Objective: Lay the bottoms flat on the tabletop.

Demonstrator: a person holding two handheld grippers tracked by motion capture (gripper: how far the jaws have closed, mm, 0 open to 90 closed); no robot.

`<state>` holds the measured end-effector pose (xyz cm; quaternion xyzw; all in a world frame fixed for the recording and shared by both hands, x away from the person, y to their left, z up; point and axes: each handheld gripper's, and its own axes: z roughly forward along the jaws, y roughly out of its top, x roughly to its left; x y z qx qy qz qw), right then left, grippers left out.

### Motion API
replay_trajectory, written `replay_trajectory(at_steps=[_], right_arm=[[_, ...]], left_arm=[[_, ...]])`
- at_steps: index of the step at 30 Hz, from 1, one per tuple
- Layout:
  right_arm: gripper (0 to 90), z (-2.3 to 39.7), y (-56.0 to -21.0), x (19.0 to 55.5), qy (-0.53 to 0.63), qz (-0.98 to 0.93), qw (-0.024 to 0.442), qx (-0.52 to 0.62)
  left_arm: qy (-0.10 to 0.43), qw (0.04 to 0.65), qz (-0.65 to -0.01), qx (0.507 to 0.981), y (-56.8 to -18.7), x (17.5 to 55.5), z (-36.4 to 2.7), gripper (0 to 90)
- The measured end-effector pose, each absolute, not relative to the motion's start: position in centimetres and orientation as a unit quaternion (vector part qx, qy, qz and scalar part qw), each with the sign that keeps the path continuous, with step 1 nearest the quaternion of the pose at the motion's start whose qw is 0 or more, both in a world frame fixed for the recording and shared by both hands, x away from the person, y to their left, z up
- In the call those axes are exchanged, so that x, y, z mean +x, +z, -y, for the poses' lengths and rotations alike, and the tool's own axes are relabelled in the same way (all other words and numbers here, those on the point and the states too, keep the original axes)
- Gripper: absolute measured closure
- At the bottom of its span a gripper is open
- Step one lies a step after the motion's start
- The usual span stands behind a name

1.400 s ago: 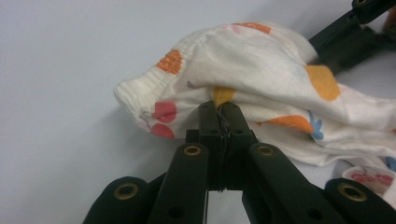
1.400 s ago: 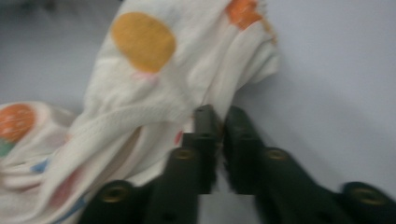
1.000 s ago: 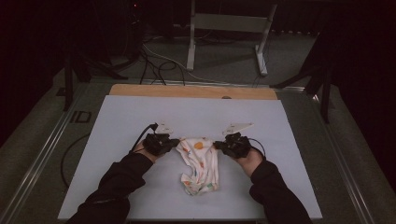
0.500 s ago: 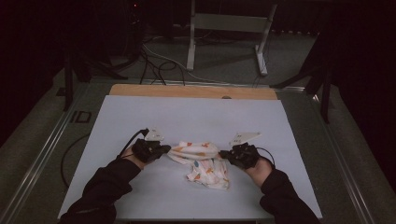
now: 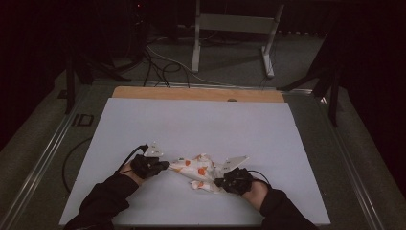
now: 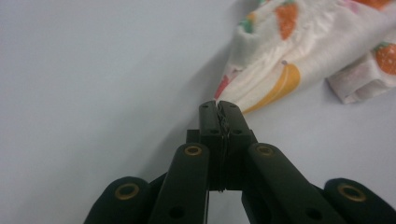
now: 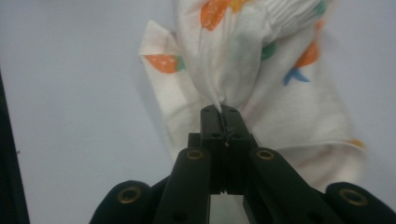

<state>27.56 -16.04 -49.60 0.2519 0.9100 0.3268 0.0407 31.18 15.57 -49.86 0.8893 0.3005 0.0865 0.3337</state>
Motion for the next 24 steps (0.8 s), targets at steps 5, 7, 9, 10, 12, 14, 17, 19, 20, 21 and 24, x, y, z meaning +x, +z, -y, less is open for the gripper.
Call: replay_trajectory(at_steps=[5,7,9,10,12,14,17,19,20,21,24], right_arm=[[88.5,15.2,-50.2,27.4,0.311,-0.92,0.054,0.232],[82.6,15.3,-50.0,27.5,0.314,-0.92,0.055,0.229],[78.1,15.6,-49.6,27.6,0.321,-0.918,0.044,0.229],[75.9,15.7,-49.4,27.6,0.324,-0.917,0.05,0.227],[72.7,16.0,-48.6,27.8,0.33,-0.914,0.045,0.23],[69.0,16.2,-48.0,28.0,0.337,-0.91,0.053,0.236],[62.5,16.5,-47.1,28.6,0.351,-0.901,0.072,0.243],[61.5,16.9,-46.6,29.2,0.358,-0.897,0.085,0.243],[61.5,16.9,-46.6,29.2,0.358,-0.897,0.085,0.243],[61.5,17.1,-46.4,29.6,0.36,-0.894,0.09,0.249],[61.2,17.6,-46.4,31.0,0.362,-0.888,0.098,0.265]], left_arm=[[0.068,0.33,-0.296,0.894,-50.7,31.1,-15.6,89.2],[0.058,0.347,-0.29,0.89,-50.4,31.1,-15.8,84.0],[0.057,0.353,-0.287,0.888,-50.2,31.1,-15.8,74.7],[0.055,0.369,-0.29,0.882,-49.7,31.3,-15.9,69.8],[0.06,0.378,-0.286,0.878,-49.2,31.5,-15.9,61.6],[0.06,0.385,-0.286,0.876,-48.9,31.7,-15.6,59.1],[0.054,0.385,-0.278,0.878,-48.9,32.1,-14.8,54.3],[0.049,0.384,-0.281,0.878,-49.3,32.4,-14.3,53.5],[0.049,0.384,-0.281,0.878,-49.3,32.4,-14.3,53.5],[0.046,0.385,-0.285,0.877,-49.7,32.7,-14.0,53.5],[0.036,0.381,-0.282,0.88,-50.2,33.0,-13.4,55.4]])
